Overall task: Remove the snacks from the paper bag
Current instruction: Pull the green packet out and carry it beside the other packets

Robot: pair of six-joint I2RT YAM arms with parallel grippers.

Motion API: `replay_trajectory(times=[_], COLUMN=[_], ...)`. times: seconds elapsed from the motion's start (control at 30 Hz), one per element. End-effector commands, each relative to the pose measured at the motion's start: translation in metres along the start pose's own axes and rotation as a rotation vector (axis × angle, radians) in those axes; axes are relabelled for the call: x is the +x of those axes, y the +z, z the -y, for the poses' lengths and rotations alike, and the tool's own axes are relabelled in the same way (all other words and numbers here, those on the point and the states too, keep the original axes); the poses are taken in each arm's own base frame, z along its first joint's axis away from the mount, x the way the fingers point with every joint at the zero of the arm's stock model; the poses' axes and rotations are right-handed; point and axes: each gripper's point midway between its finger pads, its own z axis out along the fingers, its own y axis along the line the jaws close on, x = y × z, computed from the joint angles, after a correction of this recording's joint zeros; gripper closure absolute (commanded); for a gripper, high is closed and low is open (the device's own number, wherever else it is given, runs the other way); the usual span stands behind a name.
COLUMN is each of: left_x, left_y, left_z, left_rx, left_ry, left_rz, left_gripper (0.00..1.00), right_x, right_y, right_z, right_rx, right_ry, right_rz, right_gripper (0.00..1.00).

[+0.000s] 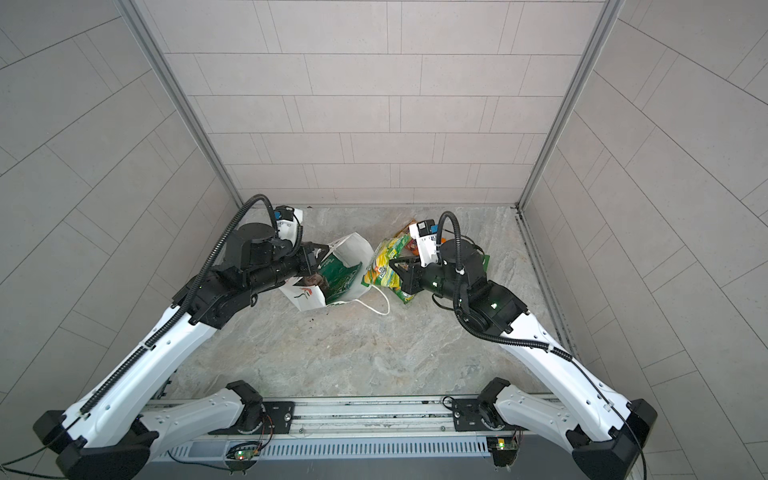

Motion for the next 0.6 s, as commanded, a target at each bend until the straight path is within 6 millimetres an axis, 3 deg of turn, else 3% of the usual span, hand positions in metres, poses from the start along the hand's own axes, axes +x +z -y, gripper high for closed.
replay_trajectory(times=[0.0,0.27,0.57], left_x=[-0.004,-0.004,-0.003], left_y=[-0.004,-0.005,-0.005], left_z=[0.001,0.002,0.001], left_rx=[0.002,0.005,0.003], left_ry=[0.013,0.018,0.022], left_rz=[0.023,0.022,0.019], left_gripper=[1.0,1.0,1.0], right_x=[-0.017,-0.024,-0.003], right_y=[-0.023,-0.051,-0.065], right_z=[-0.004,0.038,0.108], right_rx=[0.008,0.153,0.397], right_ry=[-0.052,-0.028,0.029], right_rz=[0.053,0.086,0.02], right_gripper=[1.0,1.0,1.0])
